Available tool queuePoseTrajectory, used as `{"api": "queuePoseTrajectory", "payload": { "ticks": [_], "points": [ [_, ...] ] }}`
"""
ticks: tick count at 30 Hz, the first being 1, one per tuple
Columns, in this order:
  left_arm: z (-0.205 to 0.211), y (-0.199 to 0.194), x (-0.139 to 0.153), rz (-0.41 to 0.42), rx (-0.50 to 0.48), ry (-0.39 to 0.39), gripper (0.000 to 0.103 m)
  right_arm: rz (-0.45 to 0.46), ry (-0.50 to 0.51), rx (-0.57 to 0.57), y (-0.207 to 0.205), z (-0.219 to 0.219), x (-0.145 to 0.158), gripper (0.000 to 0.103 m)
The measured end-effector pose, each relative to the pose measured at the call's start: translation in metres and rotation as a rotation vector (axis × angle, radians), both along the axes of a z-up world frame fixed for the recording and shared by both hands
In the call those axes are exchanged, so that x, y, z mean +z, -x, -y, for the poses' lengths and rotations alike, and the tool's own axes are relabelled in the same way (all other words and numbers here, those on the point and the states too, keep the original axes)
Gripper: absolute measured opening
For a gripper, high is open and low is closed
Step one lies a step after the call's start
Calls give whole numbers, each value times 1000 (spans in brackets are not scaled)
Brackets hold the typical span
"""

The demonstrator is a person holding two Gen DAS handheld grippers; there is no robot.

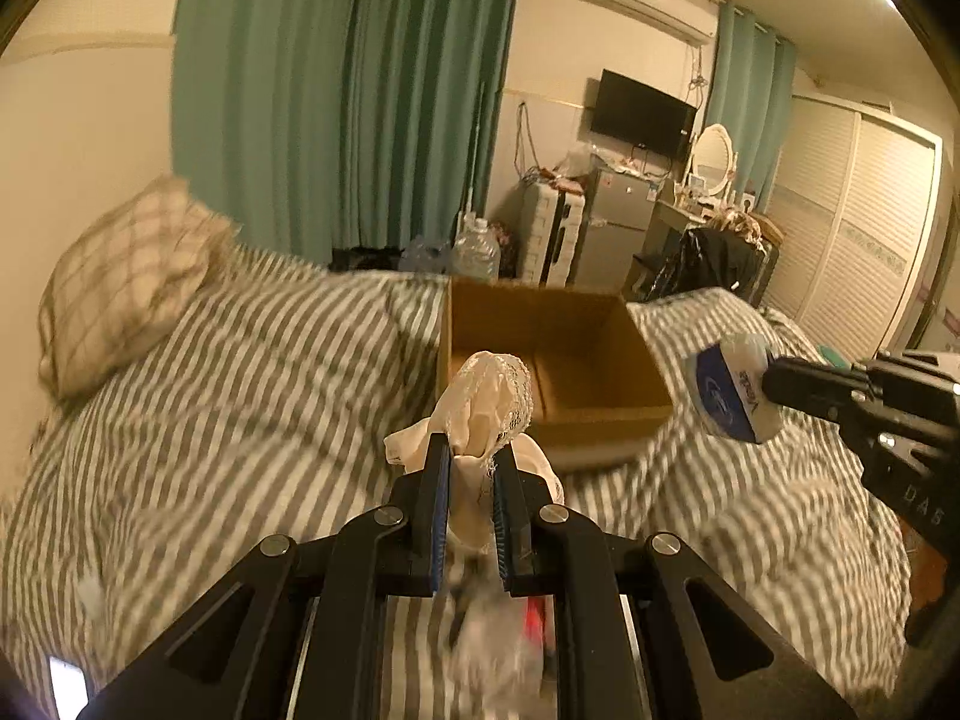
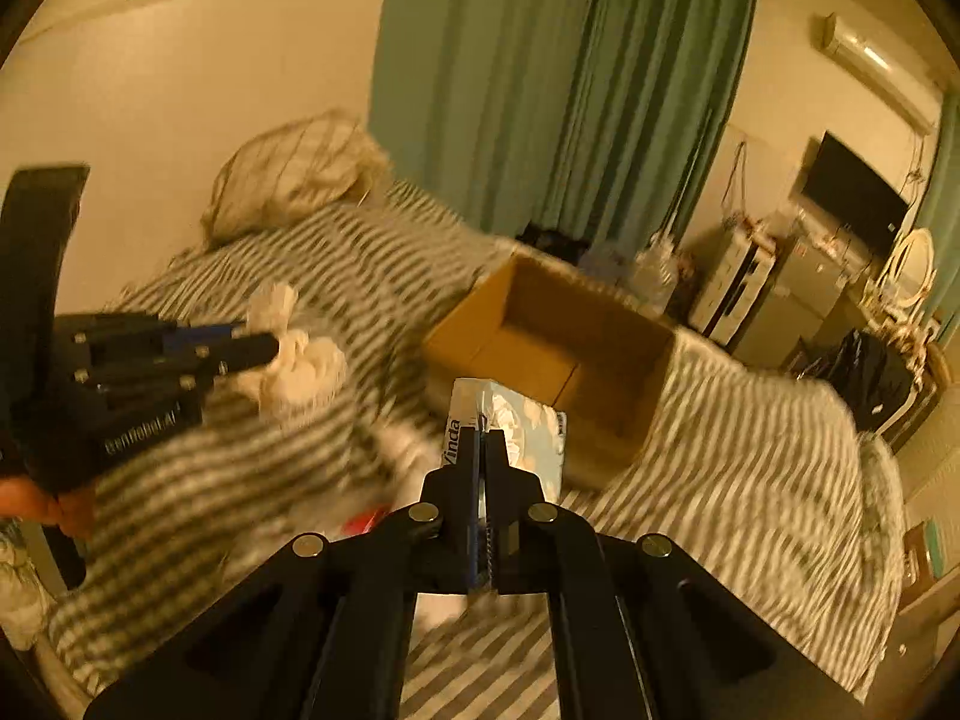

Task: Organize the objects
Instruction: 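Carry both held items over the cardboard box and open both tools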

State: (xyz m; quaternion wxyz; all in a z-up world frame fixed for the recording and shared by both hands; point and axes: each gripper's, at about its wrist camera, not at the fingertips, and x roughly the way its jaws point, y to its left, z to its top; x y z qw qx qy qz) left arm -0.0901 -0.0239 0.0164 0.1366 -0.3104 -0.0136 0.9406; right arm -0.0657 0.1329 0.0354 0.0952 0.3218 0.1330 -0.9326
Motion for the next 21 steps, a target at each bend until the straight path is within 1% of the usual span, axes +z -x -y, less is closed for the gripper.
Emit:
{"api": "queuePoseTrajectory", "payload": {
  "ticks": [2, 3, 7, 11, 14, 17, 18, 19, 20, 21],
  "points": [
    [-11, 24, 6, -9, -8, 12, 13, -10, -1, -2, 19, -3, 8, 1],
    [-17, 36, 7, -12, -12, 15, 13, -16, 0, -9, 35, -7, 11, 1],
    [-41, 80, 1, -7, -40, 45, 13, 3, 6, -18, 83, -15, 6, 1],
    [-61, 115, -24, 31, -68, 61, 13, 51, 27, -31, 130, -25, -20, 1],
    [-72, 132, -42, 57, -84, 76, 13, 84, 43, -46, 151, -37, -42, 1],
    [-79, 140, -53, 71, -106, 87, 14, 101, 78, -63, 162, -49, -58, 1],
    [-81, 141, -55, 71, -110, 91, 16, 103, 101, -71, 165, -53, -61, 2],
    [-83, 140, -56, 70, -110, 99, 22, 107, 122, -78, 167, -58, -63, 3],
    [-85, 140, -57, 68, -111, 110, 26, 107, 132, -83, 166, -63, -64, 6],
    [-86, 139, -57, 64, -108, 120, 41, 104, 136, -88, 163, -64, -64, 10]
  ]
}}
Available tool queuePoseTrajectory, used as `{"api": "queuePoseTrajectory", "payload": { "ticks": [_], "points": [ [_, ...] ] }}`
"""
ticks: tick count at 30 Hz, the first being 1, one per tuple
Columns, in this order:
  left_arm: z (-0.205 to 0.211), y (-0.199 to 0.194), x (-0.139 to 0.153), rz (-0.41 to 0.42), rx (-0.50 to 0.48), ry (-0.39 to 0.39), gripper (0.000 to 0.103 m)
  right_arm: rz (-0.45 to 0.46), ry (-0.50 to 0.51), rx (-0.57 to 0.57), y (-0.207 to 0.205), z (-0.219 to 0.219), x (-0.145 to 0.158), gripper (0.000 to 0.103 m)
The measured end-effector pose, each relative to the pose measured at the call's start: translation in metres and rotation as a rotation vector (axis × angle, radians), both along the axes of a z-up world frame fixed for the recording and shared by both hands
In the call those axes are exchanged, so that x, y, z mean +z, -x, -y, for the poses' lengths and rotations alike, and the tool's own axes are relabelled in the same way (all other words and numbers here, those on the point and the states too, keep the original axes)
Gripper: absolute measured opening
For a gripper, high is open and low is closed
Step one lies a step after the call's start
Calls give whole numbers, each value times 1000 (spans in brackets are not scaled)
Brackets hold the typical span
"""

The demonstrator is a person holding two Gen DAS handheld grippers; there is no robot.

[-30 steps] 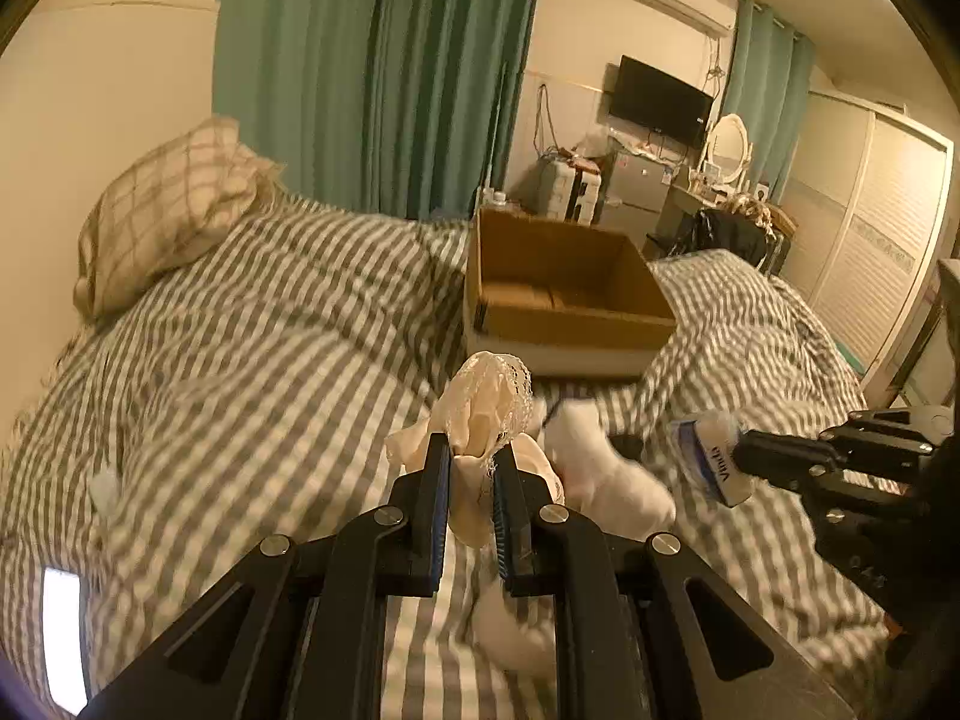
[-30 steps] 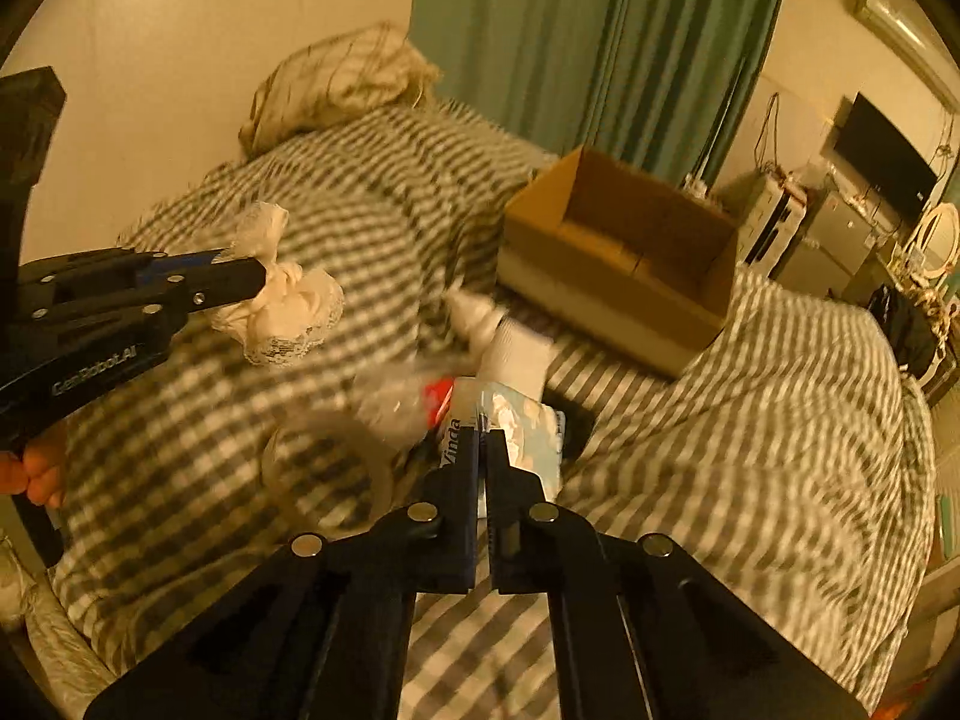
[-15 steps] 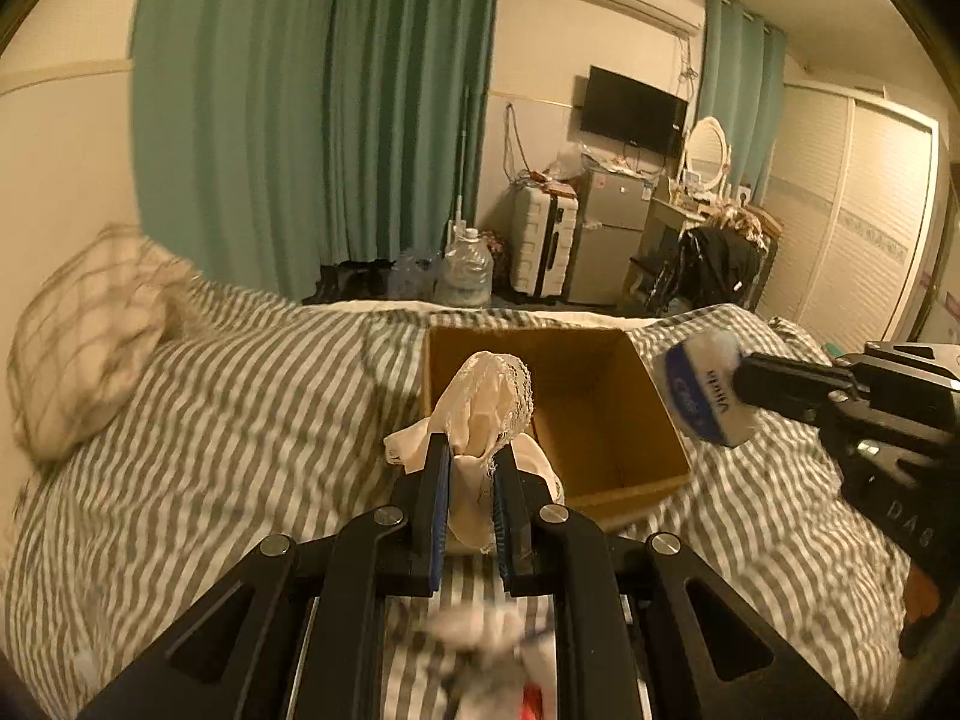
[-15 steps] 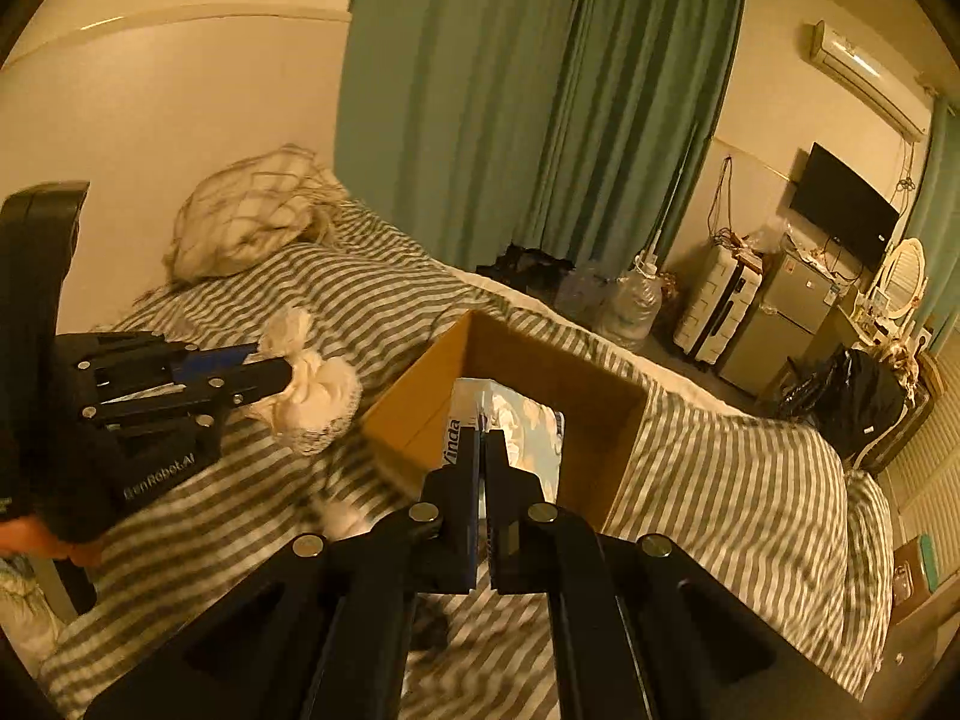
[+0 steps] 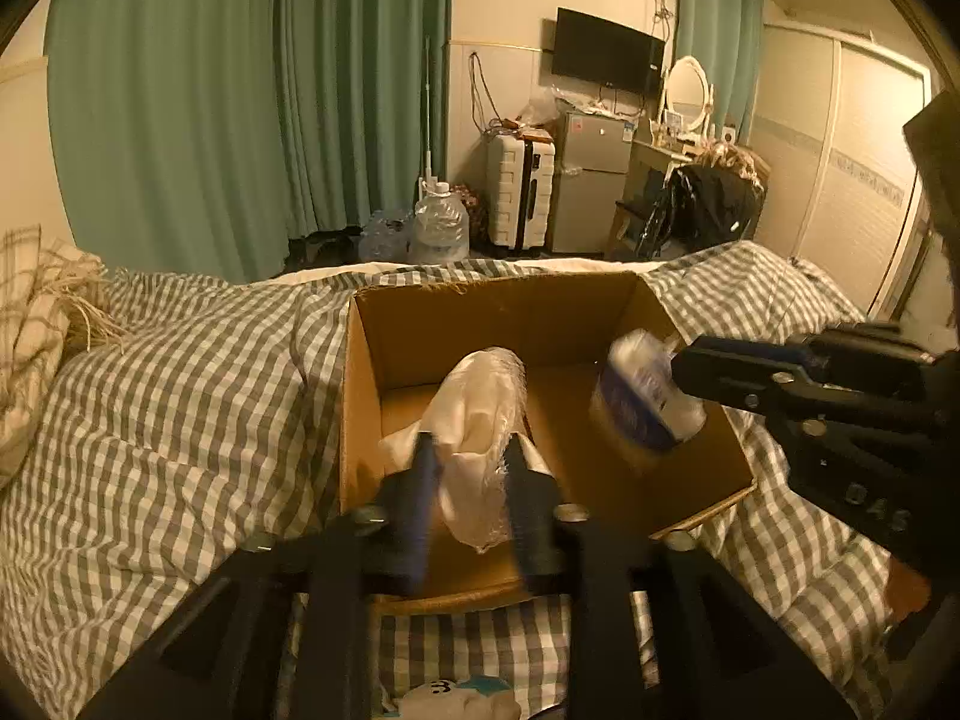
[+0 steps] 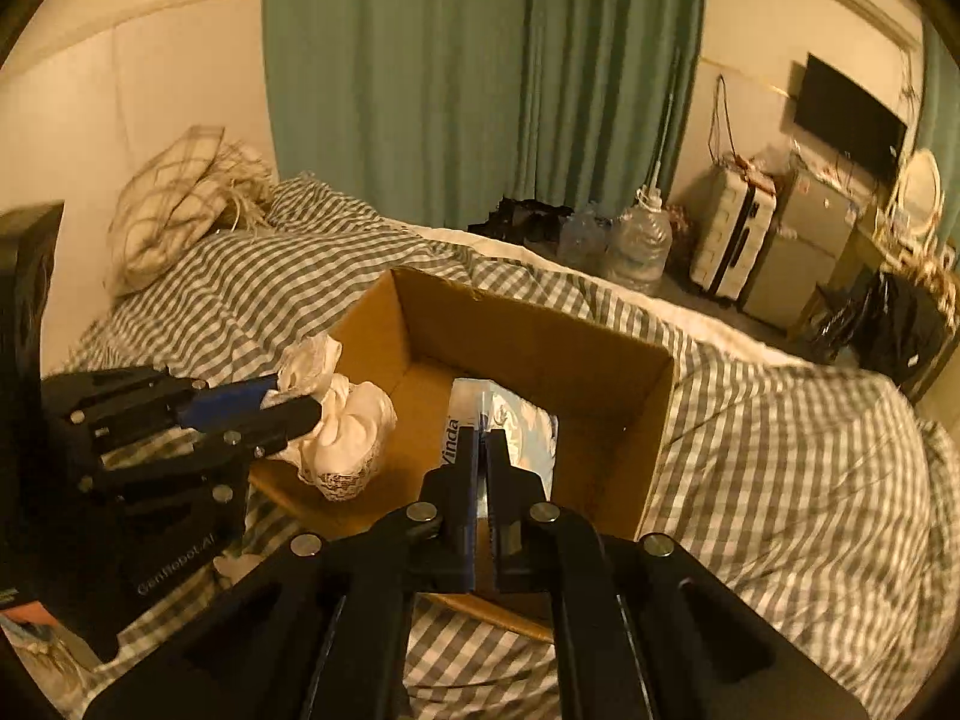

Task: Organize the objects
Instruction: 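Carry both held items over the cardboard box and open both tools, then grasp the beige tape roll with the left tool while the right tool grasps the white sock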

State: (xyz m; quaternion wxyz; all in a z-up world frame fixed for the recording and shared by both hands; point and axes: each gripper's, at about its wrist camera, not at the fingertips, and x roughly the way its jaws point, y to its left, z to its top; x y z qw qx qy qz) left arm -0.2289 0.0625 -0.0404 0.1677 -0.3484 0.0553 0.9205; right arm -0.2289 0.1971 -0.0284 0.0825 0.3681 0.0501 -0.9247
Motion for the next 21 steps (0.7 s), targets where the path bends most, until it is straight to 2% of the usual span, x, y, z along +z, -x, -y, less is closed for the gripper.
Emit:
{"api": "queuePoseTrajectory", "payload": {
  "ticks": [1, 2, 3, 4, 6, 8, 10, 11, 13, 16, 21],
  "points": [
    [-1, -2, 1, -7, 8, 9, 65, -4, 1, -4, -2, -3, 0, 21],
    [0, -6, 3, -17, 24, 16, 74, -9, 3, -10, -6, -6, 2, 35],
    [3, -11, 5, -26, 38, 15, 82, -20, 5, -19, -12, -9, 6, 41],
    [6, -14, 7, -30, 44, 11, 82, -33, 7, -30, -18, -11, 12, 47],
    [12, -23, 12, -18, 55, 12, 83, -47, 6, -46, -30, -17, 22, 49],
    [20, -35, 19, -28, 74, 25, 83, -62, -6, -55, -45, -16, 34, 60],
    [27, -49, 26, -44, 93, 35, 94, -84, -27, -62, -65, -15, 46, 70],
    [32, -60, 31, -58, 105, 36, 96, -101, -41, -62, -80, -13, 53, 73],
    [40, -79, 38, -74, 116, 34, 98, -116, -53, -55, -99, -9, 62, 77],
    [56, -108, 49, -83, 141, 38, 100, -140, -69, -51, -134, -3, 75, 90],
    [80, -160, 58, -94, 185, 29, 103, -170, -72, -45, -187, 9, 87, 93]
  ]
}}
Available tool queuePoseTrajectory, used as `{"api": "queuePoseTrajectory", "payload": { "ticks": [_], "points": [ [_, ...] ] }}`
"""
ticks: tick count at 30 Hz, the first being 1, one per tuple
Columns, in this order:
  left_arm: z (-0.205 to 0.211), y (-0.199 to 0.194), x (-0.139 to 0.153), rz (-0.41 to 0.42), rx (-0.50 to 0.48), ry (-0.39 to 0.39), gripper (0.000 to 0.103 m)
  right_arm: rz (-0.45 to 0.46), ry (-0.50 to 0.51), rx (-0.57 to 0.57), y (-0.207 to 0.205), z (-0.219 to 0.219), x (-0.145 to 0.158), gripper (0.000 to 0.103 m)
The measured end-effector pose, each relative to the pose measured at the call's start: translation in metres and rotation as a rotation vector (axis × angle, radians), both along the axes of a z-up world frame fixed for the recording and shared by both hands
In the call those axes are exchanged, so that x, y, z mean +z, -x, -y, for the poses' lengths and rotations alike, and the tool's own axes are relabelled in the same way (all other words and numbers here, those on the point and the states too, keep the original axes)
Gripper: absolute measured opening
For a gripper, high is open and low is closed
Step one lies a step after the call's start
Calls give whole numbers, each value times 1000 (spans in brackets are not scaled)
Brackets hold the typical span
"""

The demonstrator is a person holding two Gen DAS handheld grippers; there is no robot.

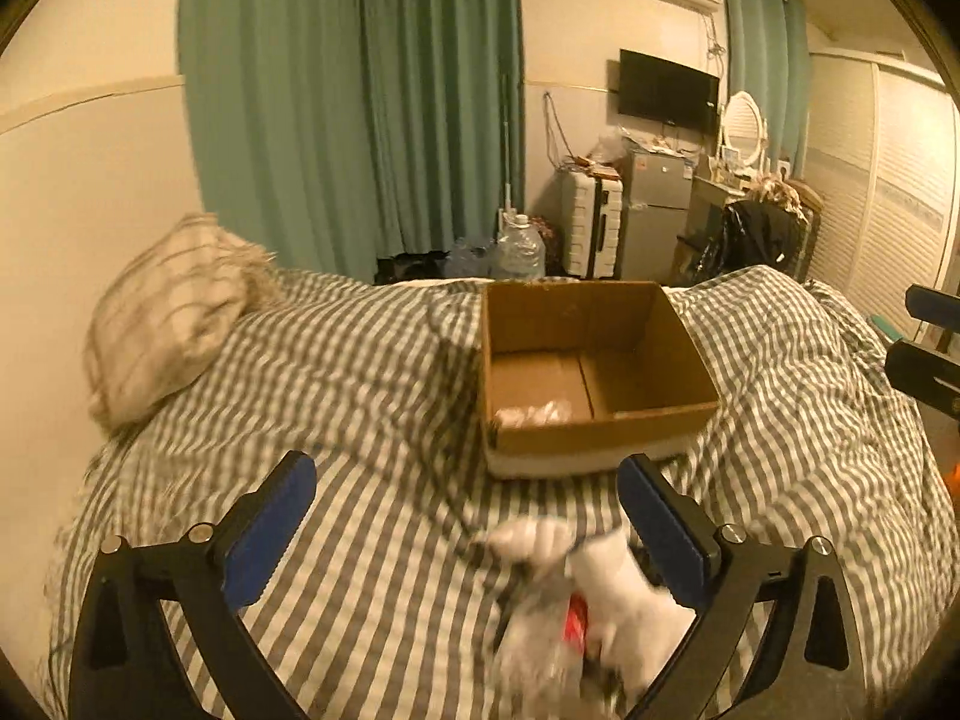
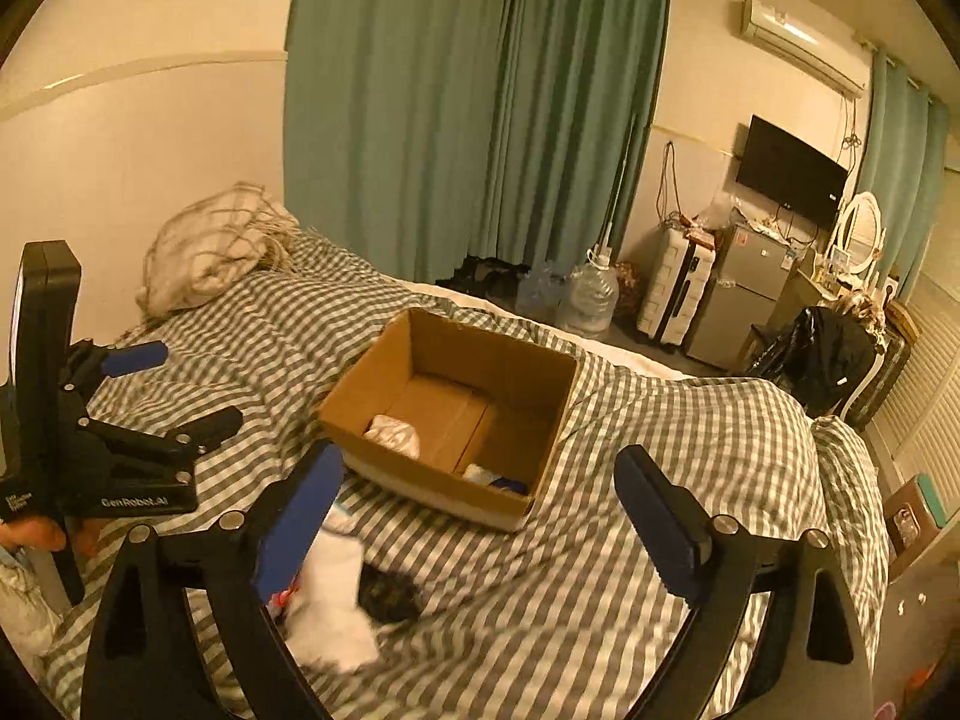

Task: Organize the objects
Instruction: 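Grasp the beige tape roll with the left tool while the right tool grasps the white sock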

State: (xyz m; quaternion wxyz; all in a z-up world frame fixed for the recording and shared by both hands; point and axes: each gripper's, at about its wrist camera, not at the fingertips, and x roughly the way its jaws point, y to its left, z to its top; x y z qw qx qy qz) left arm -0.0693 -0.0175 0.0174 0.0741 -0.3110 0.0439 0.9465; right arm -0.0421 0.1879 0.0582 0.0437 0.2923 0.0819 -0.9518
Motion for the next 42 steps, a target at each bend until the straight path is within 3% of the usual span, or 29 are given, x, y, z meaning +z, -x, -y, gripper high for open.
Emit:
{"api": "queuePoseTrajectory", "payload": {
  "ticks": [5, 11, 17, 21, 27, 32, 35, 42],
  "points": [
    [19, -41, -14, 16, 45, -17, 103, -7, -9, 1, -39, 11, -8, 95],
    [24, -68, -55, 92, 65, -35, 103, 64, -9, 20, -60, 30, -54, 95],
    [13, -83, -103, 208, 8, -43, 103, 157, -63, -2, -48, 39, -110, 95],
    [1, -87, -127, 299, -45, -20, 103, 240, -19, -21, -36, 33, -133, 95],
    [-27, -97, -139, 359, -188, 36, 103, 242, 4, -34, -35, 24, -134, 95],
    [-28, -76, -157, 426, -150, 59, 102, 252, -12, -33, -34, 28, -136, 95],
    [-26, -72, -156, 426, -148, 30, 88, 252, -28, -32, -33, 32, -136, 95],
    [5, -72, -122, 308, -76, -131, 88, 271, -40, -25, -25, 36, -145, 95]
  ]
}}
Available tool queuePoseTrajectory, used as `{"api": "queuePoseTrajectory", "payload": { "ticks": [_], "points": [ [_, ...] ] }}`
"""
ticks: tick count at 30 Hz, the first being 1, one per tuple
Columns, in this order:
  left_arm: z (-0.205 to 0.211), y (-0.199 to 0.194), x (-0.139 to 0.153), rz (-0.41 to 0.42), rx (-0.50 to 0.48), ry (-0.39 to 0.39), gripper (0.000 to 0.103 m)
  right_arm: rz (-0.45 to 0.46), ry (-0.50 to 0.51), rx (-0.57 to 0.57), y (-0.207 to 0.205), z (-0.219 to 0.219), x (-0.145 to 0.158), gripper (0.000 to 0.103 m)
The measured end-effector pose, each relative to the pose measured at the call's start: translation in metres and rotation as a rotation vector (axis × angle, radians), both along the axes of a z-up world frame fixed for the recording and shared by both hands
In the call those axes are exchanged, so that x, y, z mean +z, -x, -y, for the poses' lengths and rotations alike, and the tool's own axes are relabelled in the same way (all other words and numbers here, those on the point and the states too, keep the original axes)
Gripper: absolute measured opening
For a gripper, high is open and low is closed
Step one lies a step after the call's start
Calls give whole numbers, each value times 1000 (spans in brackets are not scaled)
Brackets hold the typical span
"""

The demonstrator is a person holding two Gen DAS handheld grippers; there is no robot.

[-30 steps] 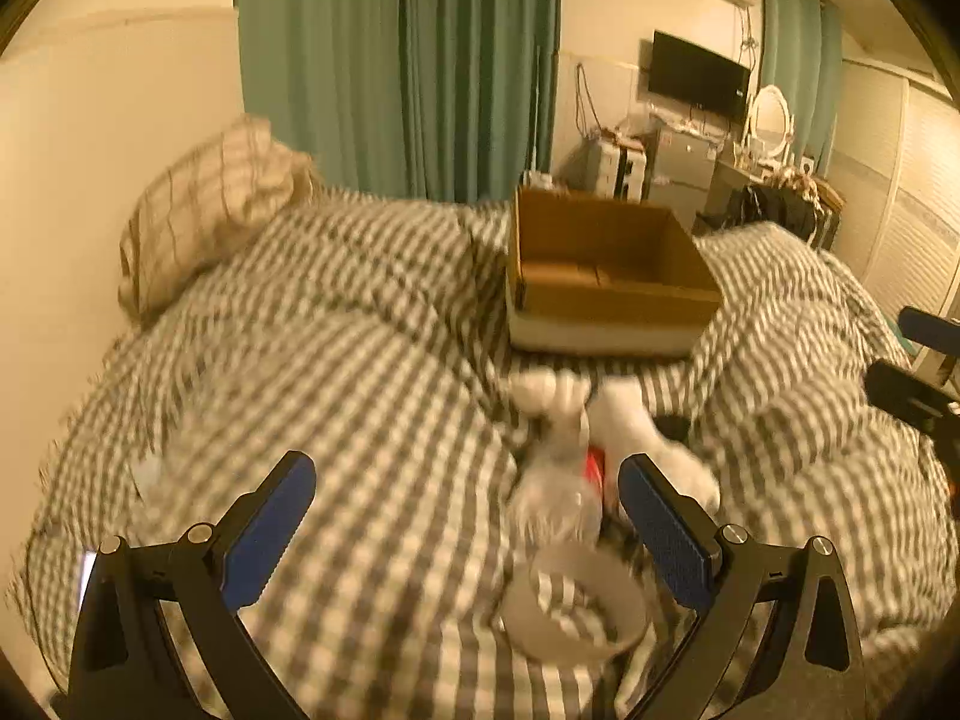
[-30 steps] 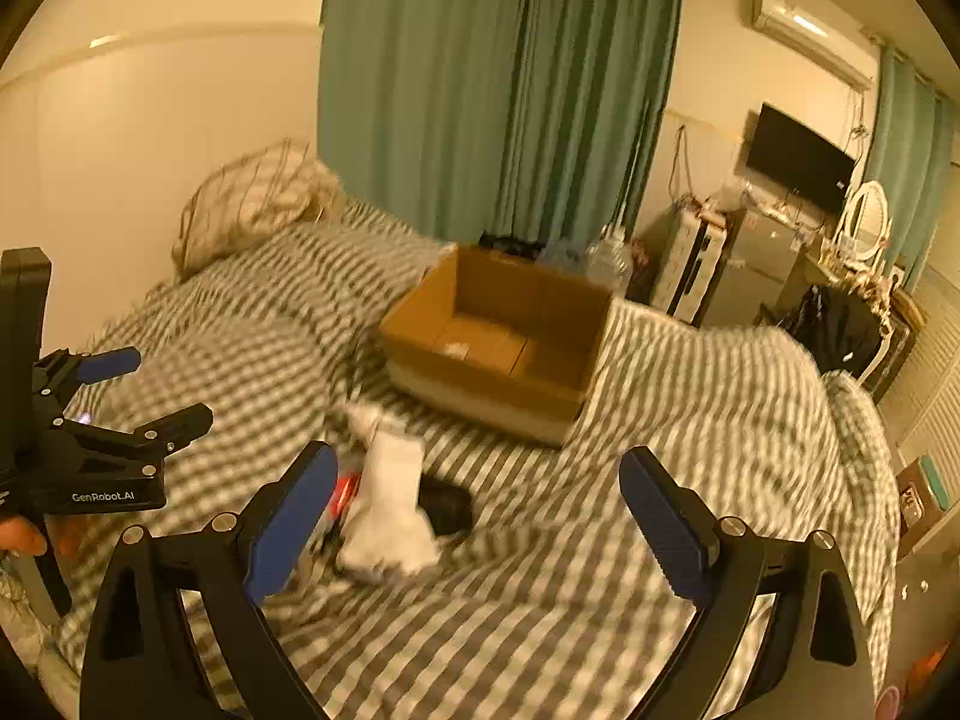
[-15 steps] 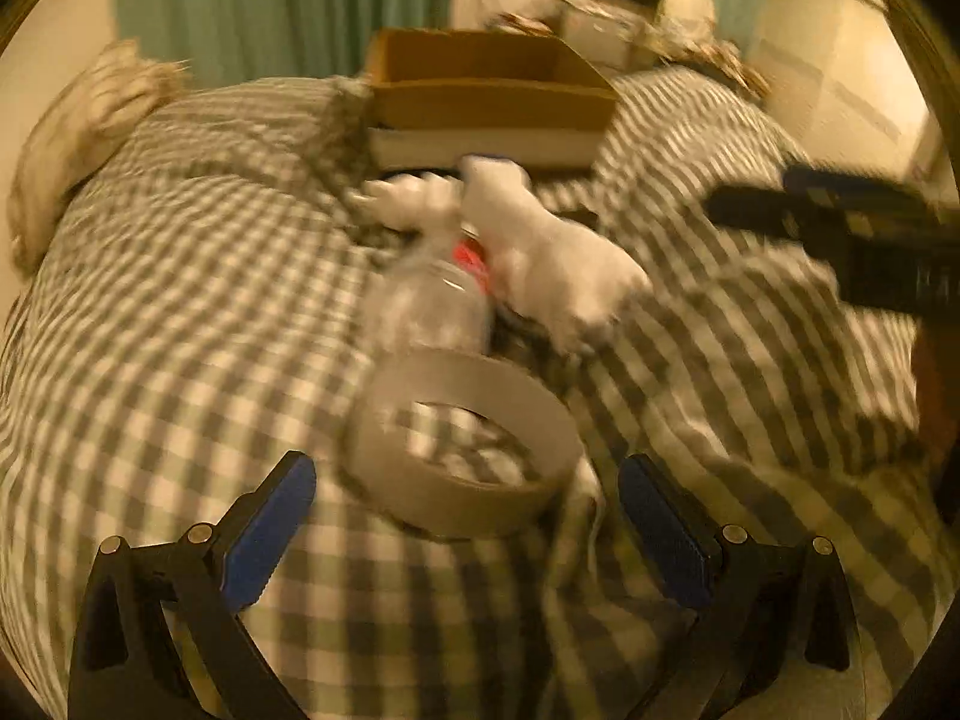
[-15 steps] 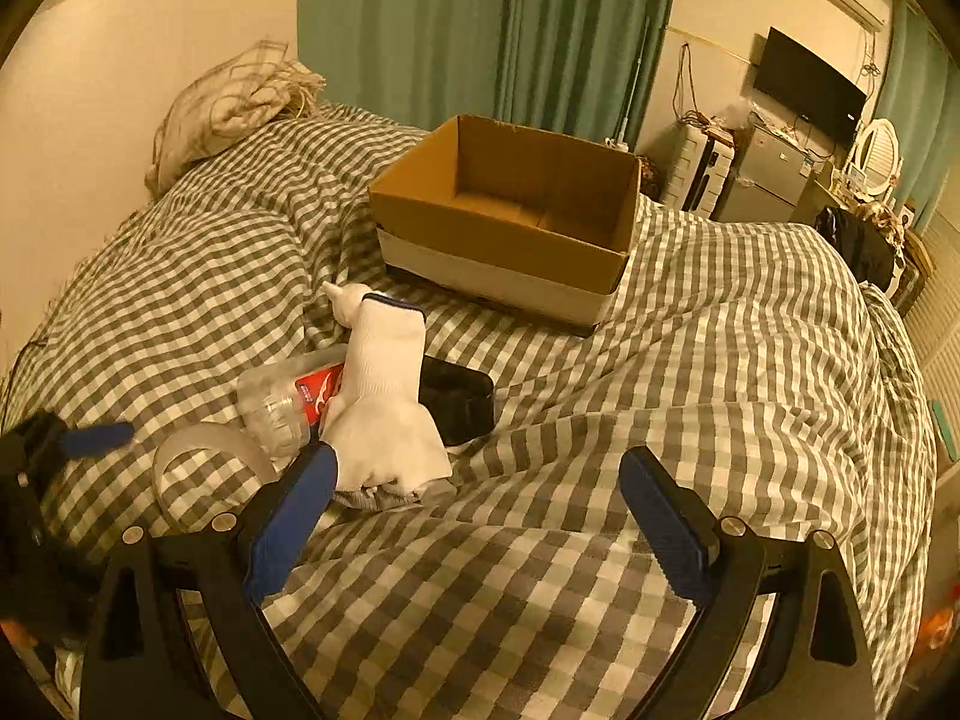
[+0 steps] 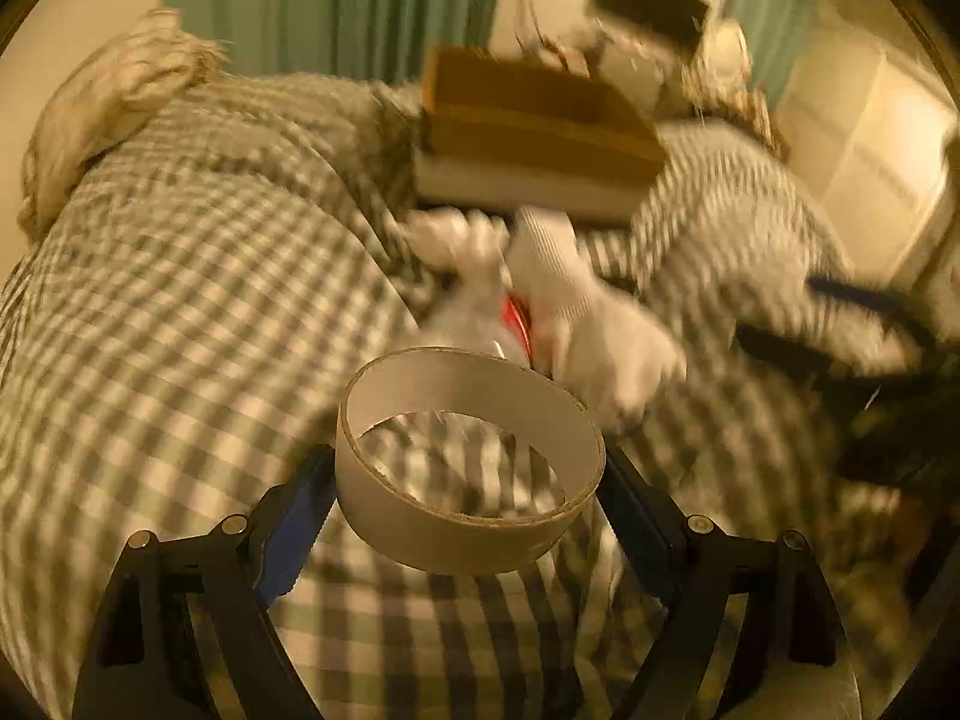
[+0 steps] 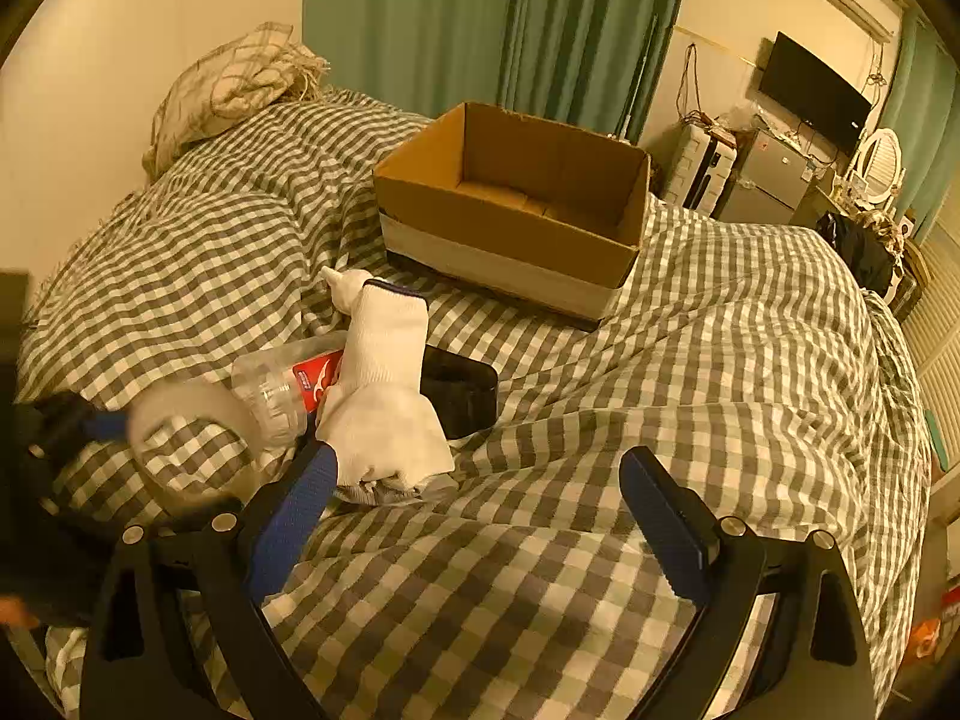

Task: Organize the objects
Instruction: 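Grasp the beige tape roll with the left tool while the right tool grasps the white sock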

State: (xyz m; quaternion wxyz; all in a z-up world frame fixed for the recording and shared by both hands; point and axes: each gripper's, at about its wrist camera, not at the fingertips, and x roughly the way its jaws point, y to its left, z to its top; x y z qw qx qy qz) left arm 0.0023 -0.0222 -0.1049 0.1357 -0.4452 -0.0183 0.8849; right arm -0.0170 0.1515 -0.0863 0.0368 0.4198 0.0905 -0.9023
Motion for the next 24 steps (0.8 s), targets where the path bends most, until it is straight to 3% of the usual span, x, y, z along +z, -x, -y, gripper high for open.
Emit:
{"api": "queuePoseTrajectory", "payload": {
  "ticks": [5, 15, 16, 17, 19, 20, 24],
  "points": [
    [15, 12, 12, -50, 70, -9, 88, 45, 8, 46, 16, 11, -13, 95],
    [26, 16, 15, -80, 116, 1, 88, 188, -57, 143, 49, 49, -59, 95],
    [26, 16, 14, -80, 116, 3, 88, 199, -56, 145, 50, 49, -62, 89],
    [27, 16, 14, -81, 117, 4, 88, 212, -49, 150, 49, 49, -64, 71],
    [27, 14, 16, -87, 117, 6, 88, 211, -38, 148, 47, 46, -63, 61],
    [27, 13, 17, -92, 116, 8, 88, 170, -31, 138, 42, 44, -55, 50],
    [26, 11, 27, -115, 109, 12, 88, 35, 5, 129, 20, 38, -22, 41]
  ]
}}
